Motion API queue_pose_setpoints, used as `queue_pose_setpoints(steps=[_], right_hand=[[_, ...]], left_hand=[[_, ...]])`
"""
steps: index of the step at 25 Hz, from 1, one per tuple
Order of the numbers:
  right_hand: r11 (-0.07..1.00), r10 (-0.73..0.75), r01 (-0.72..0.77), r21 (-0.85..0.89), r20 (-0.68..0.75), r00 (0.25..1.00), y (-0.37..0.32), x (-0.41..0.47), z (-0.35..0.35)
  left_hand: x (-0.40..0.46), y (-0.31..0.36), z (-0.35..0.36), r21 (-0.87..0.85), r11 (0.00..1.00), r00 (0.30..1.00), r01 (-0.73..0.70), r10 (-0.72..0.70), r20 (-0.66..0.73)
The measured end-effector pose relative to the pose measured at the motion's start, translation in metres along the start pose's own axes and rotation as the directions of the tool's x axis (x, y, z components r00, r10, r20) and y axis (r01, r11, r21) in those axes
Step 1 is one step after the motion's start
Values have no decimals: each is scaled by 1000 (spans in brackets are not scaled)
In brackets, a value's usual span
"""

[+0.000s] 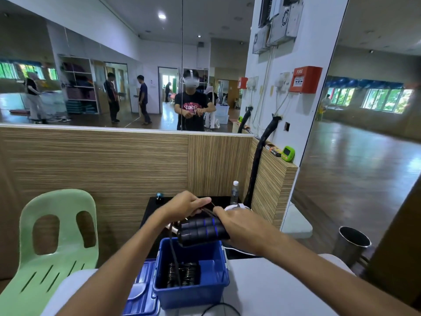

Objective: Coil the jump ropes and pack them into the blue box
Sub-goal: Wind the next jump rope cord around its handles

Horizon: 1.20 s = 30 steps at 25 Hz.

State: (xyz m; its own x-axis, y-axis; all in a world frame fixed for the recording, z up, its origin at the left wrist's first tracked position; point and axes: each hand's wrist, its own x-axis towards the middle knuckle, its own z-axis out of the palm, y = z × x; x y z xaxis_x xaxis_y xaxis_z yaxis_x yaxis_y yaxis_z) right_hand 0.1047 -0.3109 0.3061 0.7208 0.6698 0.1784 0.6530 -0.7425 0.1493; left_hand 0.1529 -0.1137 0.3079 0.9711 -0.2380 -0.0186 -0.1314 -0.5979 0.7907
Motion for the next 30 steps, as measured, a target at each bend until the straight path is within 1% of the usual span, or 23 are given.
queue_pose_setpoints(steps=[1, 2, 3, 5, 7, 9, 10, 11, 12, 13, 14, 15, 16, 17, 18, 19, 20, 22, 25, 27, 28, 30], right_hand=[[997, 42, -43, -58, -18, 999, -2, -2, 12], [990, 102, -105, -97, -34, 994, -1, -1, 23], [979, 167, -172, -112, -55, 984, 0, 1, 33], [952, 289, -297, -77, -95, 953, 1, 9, 50], [924, 381, -381, 19, -114, 918, 3, 18, 56], [910, 415, -410, 60, -116, 903, 6, 23, 55], [909, 416, -413, 55, -112, 902, 8, 25, 53], [913, 407, -405, 46, -114, 906, 10, 25, 51], [921, 390, -387, 46, -114, 914, 12, 25, 50], [928, 372, -368, 59, -108, 922, 14, 24, 49], [931, 364, -358, 77, -96, 926, 16, 24, 49], [927, 369, -359, 103, -94, 925, 18, 24, 49], [920, 383, -369, 134, -100, 918, 20, 25, 48], [912, 398, -380, 154, -106, 911, 21, 26, 48], [910, 403, -385, 154, -111, 908, 22, 26, 49], [914, 397, -381, 142, -112, 911, 21, 26, 49], [916, 392, -378, 135, -104, 914, 22, 26, 51], [916, 389, -376, 143, -80, 918, 24, 28, 52], [882, 466, -452, 135, -100, 879, 37, 31, 44], [884, 463, -451, 126, -103, 880, 41, 32, 38], [894, 442, -430, 127, -96, 892, 40, 32, 37], [902, 415, -398, 169, -78, 906, 33, 27, 37]], left_hand=[[2, 14, -4, 200, 980, 1000, -7, 5, 11], [3, 26, -1, 338, 941, 1000, -21, 18, 12], [3, 33, 6, 412, 911, 1000, -14, 24, -18], [-14, 53, 30, 521, 853, 986, 22, 69, -153], [-31, 64, 60, 616, 786, 963, 60, 116, -241], [-51, 62, 90, 673, 737, 924, 70, 206, -321], [-58, 55, 102, 671, 738, 899, 71, 244, -363], [-59, 41, 113, 643, 765, 898, 33, 259, -355], [-60, 31, 121, 622, 783, 882, -1, 294, -369], [-61, 25, 125, 553, 833, 877, -7, 271, -397], [-63, 20, 127, 518, 855, 851, -38, 299, -432], [-65, 19, 128, 390, 915, 834, -103, 293, -467], [-67, 22, 127, 191, 973, 833, -132, 214, -510], [-66, 20, 128, -9, 985, 813, -173, 137, -566], [-66, 18, 128, -187, 962, 810, -201, 56, -584], [-66, 16, 127, -293, 933, 823, -207, 4, -568], [-66, 16, 126, -363, 913, 847, -184, -40, -531], [-68, 17, 125, -416, 892, 873, -176, -53, -484], [-76, 13, 140, -432, 877, 900, -211, 2, -435], [-81, -2, 149, -455, 868, 928, -200, 19, -373], [-80, -12, 150, -452, 869, 936, -201, 33, -351], [-76, -36, 146, -360, 909, 942, -208, 87, -325]])
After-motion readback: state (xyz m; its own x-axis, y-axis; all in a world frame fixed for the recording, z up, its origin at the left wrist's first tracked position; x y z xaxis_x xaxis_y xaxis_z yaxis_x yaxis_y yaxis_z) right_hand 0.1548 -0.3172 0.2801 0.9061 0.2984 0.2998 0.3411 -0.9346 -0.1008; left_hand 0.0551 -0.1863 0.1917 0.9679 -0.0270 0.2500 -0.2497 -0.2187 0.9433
